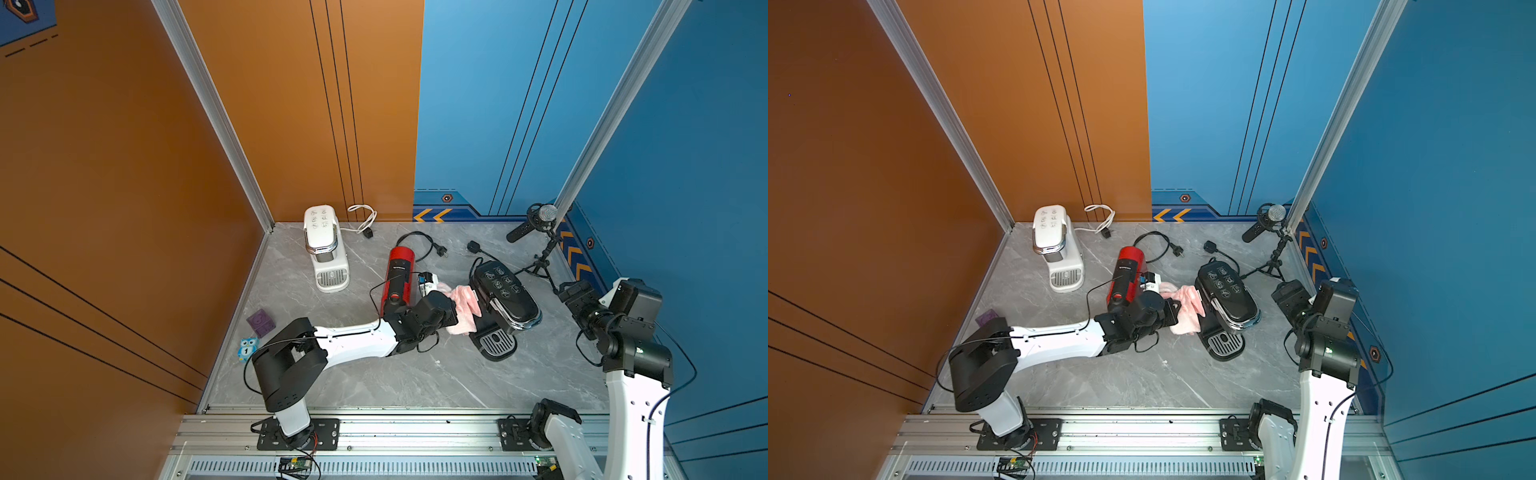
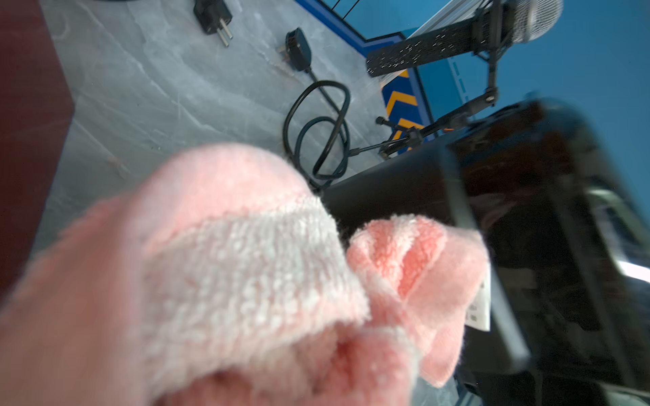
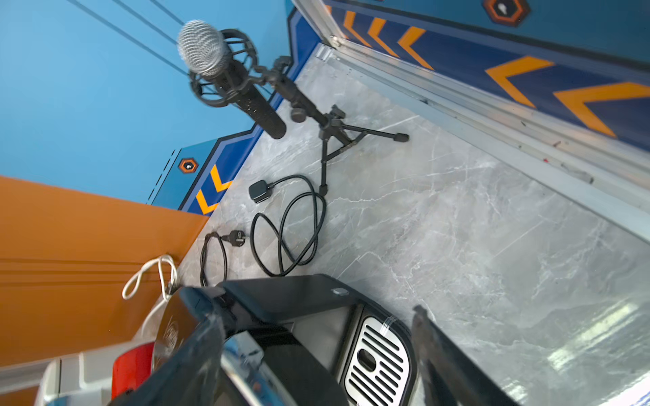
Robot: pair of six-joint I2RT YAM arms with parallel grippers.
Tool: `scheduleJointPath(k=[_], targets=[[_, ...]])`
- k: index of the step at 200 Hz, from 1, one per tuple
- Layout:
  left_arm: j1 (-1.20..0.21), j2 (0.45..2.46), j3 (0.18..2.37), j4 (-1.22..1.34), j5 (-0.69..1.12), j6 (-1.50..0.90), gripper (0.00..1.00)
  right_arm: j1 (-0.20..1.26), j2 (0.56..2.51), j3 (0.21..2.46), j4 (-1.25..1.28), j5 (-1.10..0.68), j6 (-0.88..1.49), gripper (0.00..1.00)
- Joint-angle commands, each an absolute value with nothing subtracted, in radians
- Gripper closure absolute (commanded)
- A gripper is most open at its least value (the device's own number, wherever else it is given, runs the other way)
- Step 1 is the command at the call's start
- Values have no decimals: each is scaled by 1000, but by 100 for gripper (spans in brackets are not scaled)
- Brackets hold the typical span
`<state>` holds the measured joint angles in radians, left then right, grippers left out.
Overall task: Wipe the surface of a coffee machine
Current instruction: Wipe the dirt from the surface of the coffee machine, then move the coffee machine to the center of the board.
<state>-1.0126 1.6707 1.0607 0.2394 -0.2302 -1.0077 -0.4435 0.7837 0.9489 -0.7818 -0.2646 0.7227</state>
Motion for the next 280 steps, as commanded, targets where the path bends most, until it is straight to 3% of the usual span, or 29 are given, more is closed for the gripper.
scheduleJointPath(k=[1, 18, 40, 81, 147, 280], targets=[[-1005, 1592, 1067, 158, -210, -939, 100, -561, 822, 806, -756, -409, 816, 27], [-995, 1520, 1062, 98, -241, -906, 100, -614, 839, 692, -695, -463, 844, 45], [-970, 1447, 1037, 86, -243, -896, 100, -595, 857, 592, -663, -471, 843, 77], [-946, 1355, 988, 58, -244, -881, 100, -495, 848, 471, -657, -406, 870, 100], [-921, 1255, 963, 33, -226, -859, 100, -356, 863, 301, -477, -444, 1051, 100], [-873, 1264, 996, 32, -192, -838, 100, -20, 1057, 291, -106, -335, 1272, 100]])
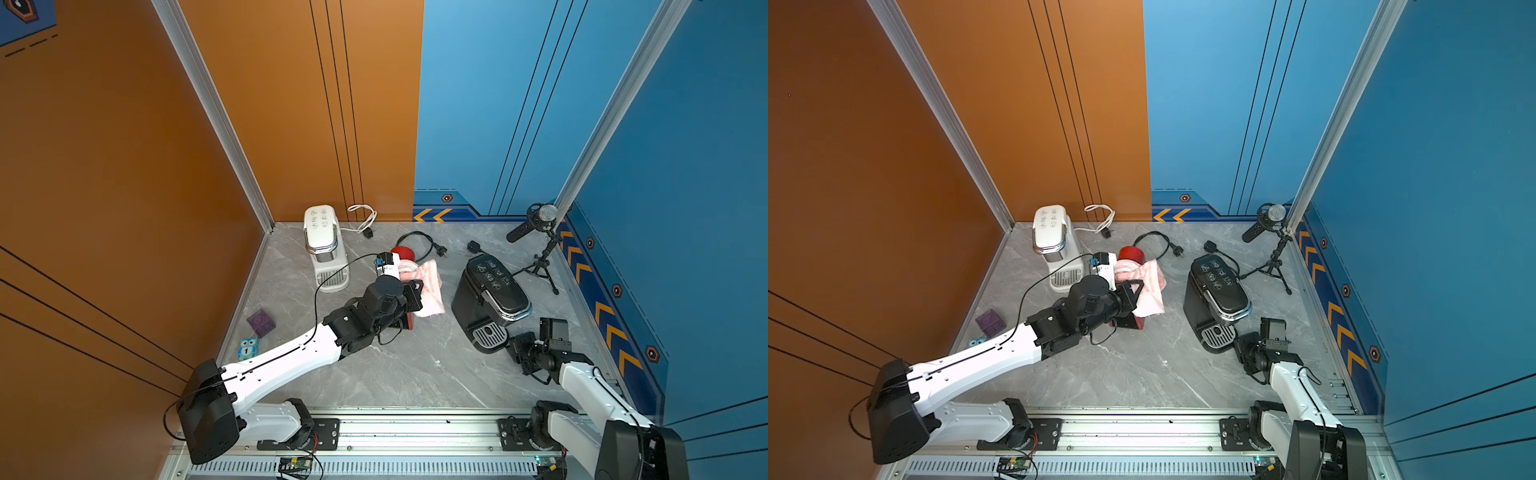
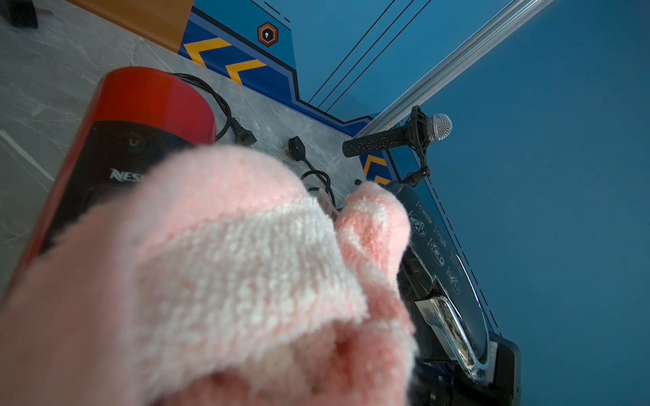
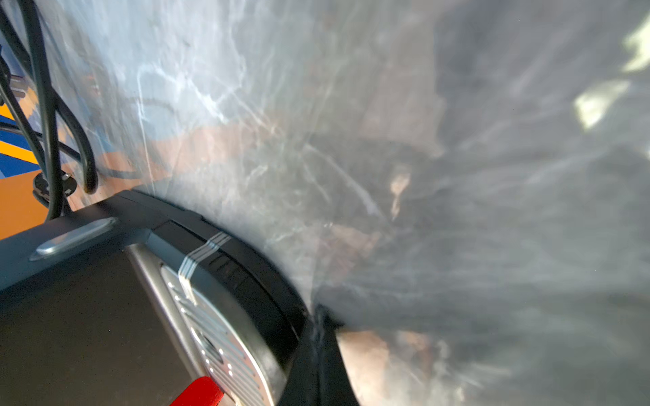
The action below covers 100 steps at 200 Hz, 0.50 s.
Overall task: Wipe the surface of a coffee machine
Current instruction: Move the coffee machine to the center of the board.
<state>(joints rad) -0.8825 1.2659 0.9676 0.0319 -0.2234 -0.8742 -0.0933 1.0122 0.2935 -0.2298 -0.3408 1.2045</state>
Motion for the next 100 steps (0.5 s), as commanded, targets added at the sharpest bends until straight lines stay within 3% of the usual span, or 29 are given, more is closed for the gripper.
scheduleJointPath(k=[1, 76, 100], targets=[[-873, 1264, 997, 33, -190, -838, 100, -16, 1058, 291, -103, -334, 1274, 100], [-871, 1279, 1090, 2, -112, -784, 100, 98, 1272, 364, 111, -374, 1301, 100], [-873, 1281, 1116, -28, -95, -770, 100, 97, 1277, 366, 62, -377, 1276, 100]])
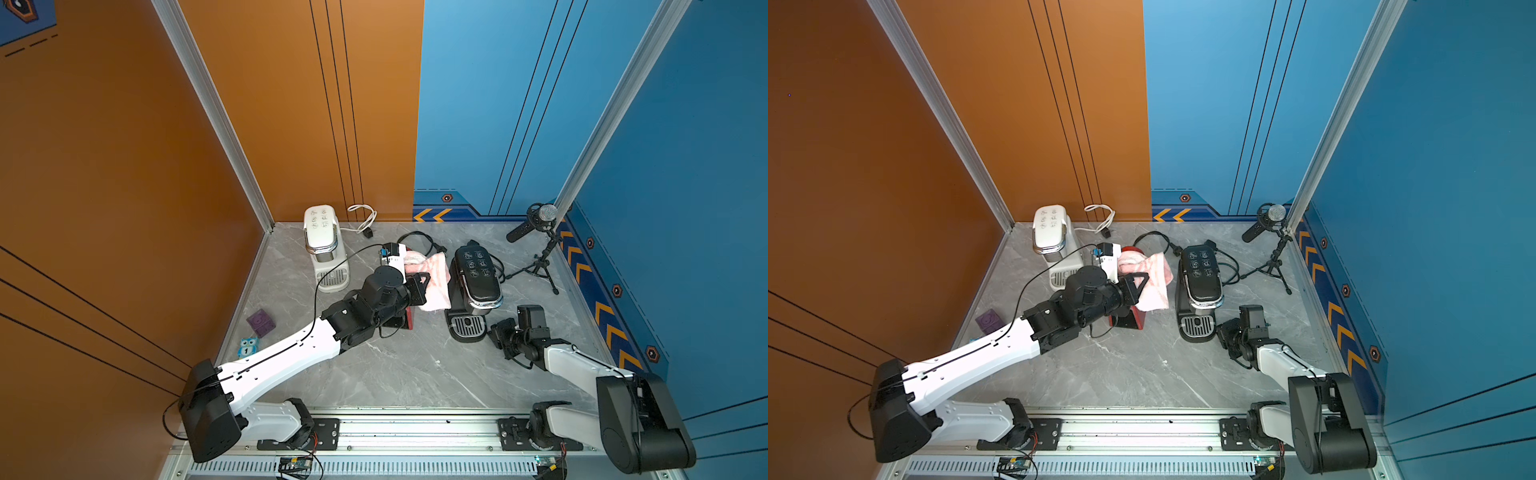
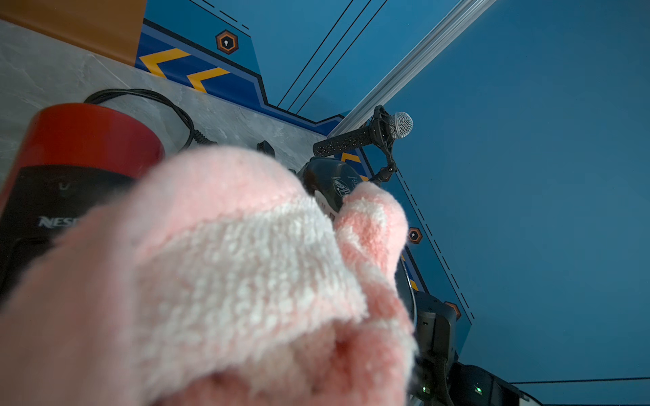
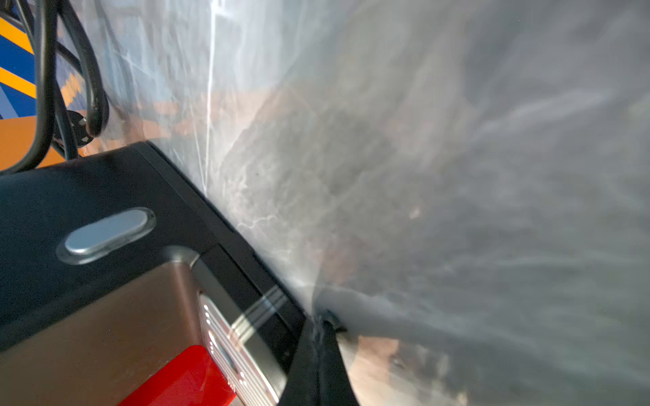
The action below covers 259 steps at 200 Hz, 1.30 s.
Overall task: Wipe the surface of a coffee machine
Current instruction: Move the coffee machine to the center of the board, then adjust the cleaning item.
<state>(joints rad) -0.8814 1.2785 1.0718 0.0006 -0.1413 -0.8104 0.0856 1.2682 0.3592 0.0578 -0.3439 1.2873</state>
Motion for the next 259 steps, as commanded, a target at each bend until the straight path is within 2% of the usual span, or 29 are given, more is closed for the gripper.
scheduleJointPath(k=[1, 39, 71, 82, 94, 119, 148, 166, 208, 259], targets=[[-874, 1282, 1117, -28, -95, -769, 100, 97, 1275, 366, 57, -374, 1275, 100], [-880, 1264, 1139, -64, -46, -716, 100, 21, 1062, 376, -251, -326, 1131, 99], [-849, 1235, 1198, -144, 72, -610, 100, -185, 799, 501, -636, -390, 866, 77], [-815, 1218, 1201, -145, 141, -602, 100, -272, 712, 561, -722, -472, 788, 65], [-756, 1213, 1213, -155, 245, -615, 100, -305, 663, 622, -731, -576, 755, 49], [-640, 1244, 1251, -155, 480, -663, 100, -238, 702, 768, -626, -754, 732, 33], [-567, 1311, 1317, -155, 705, -701, 100, -20, 746, 943, -532, -739, 670, 12], [-559, 1344, 1348, -152, 771, -728, 100, 111, 777, 986, -422, -738, 676, 1], [-570, 1401, 1330, 37, 849, -911, 100, 322, 896, 1021, -203, -732, 675, 0], [-620, 1423, 1343, 99, 856, -975, 100, 380, 1026, 1010, 30, -793, 793, 0]])
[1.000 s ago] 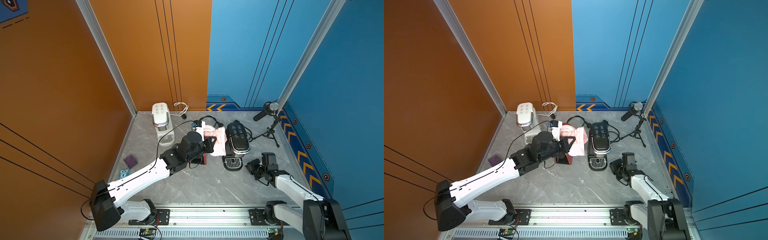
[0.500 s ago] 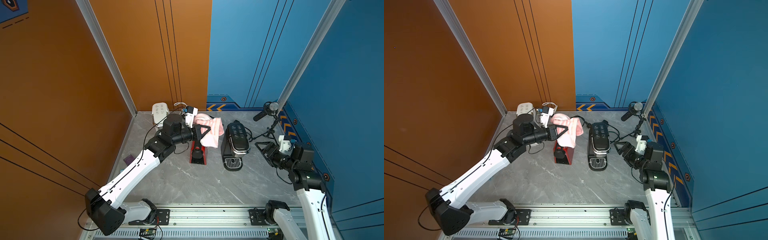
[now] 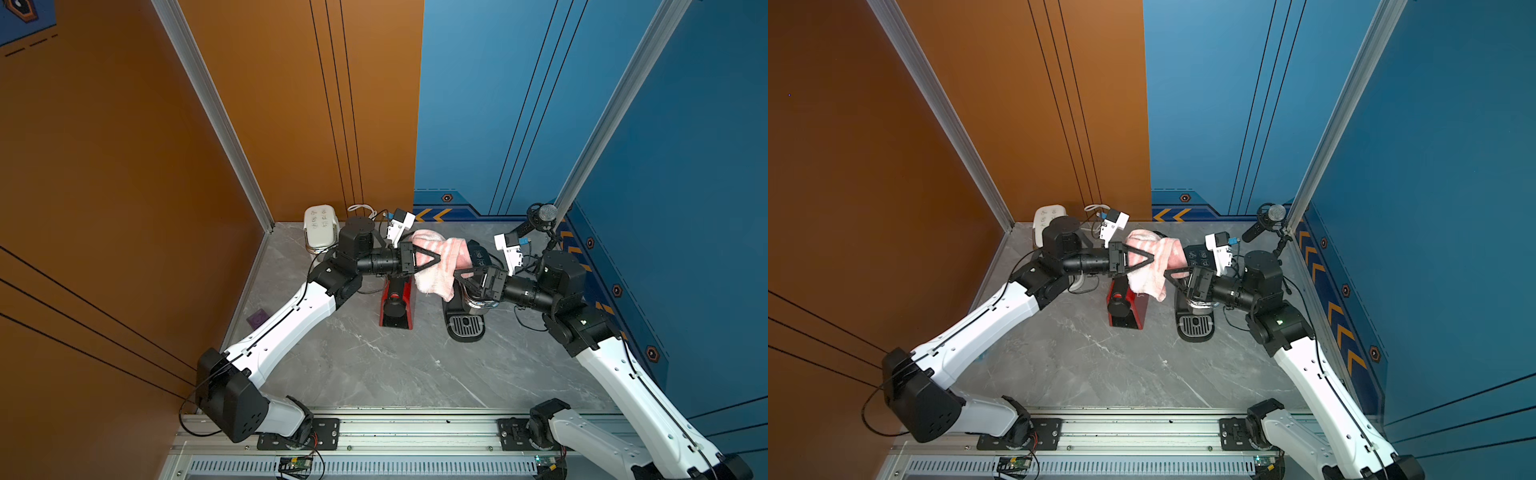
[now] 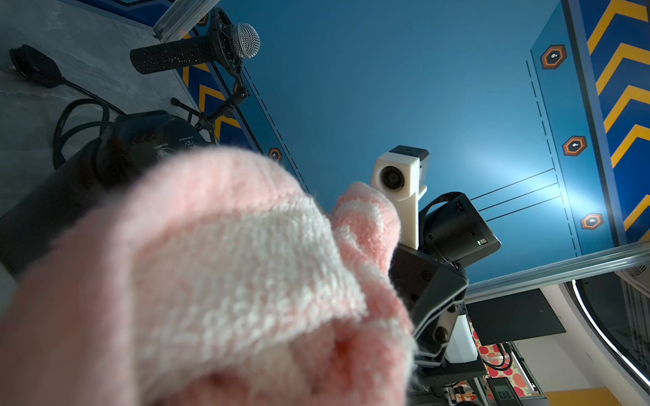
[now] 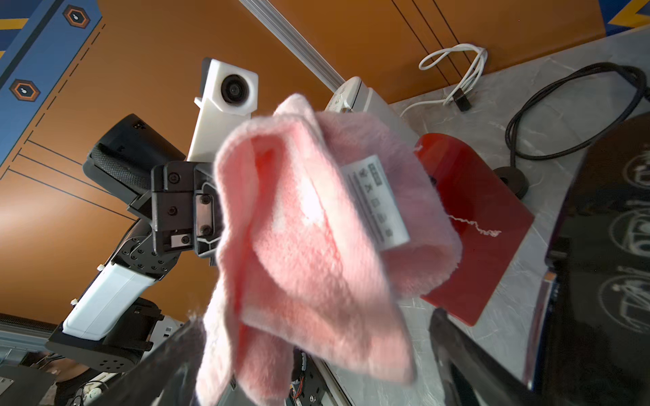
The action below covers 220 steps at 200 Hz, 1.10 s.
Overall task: Wipe the surface of a coffee machine
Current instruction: Adjust the cleaning item.
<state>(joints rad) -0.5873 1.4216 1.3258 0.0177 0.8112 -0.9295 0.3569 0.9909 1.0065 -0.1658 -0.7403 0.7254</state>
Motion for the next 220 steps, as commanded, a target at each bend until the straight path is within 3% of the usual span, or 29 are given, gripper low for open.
scheduleJointPath(k=[1, 18, 33, 48, 78, 102, 119, 139, 149, 174, 220], targets=[[-622, 1424, 1342, 98, 856, -976, 100, 382, 1027, 1012, 30, -793, 793, 0], [-651, 1434, 1329, 130, 852, -995, 100, 419, 1035, 1038, 9, -759, 757, 0], [-667, 1438, 1321, 145, 845, -1006, 100, 433, 1035, 1042, 32, -764, 762, 7], [-669, 1438, 1313, 158, 835, -1013, 100, 447, 1036, 1049, 49, -781, 777, 23], [-685, 1454, 1312, 171, 839, -1025, 100, 470, 1012, 1043, 50, -748, 786, 66], [-683, 1449, 1293, 171, 833, -1025, 100, 477, 986, 1029, 35, -729, 786, 75], [-678, 1444, 1280, 171, 826, -1030, 90, 481, 975, 1022, 20, -712, 787, 84], [-675, 1437, 1273, 172, 815, -1029, 68, 488, 974, 1022, 16, -697, 801, 92], [-669, 1434, 1269, 171, 809, -1029, 48, 491, 974, 1022, 10, -689, 808, 95], [-649, 1417, 1255, 173, 786, -1035, 27, 495, 957, 1010, 6, -670, 815, 100], [-663, 1451, 1310, 186, 756, -1045, 20, 531, 1008, 1033, 39, -638, 836, 100]])
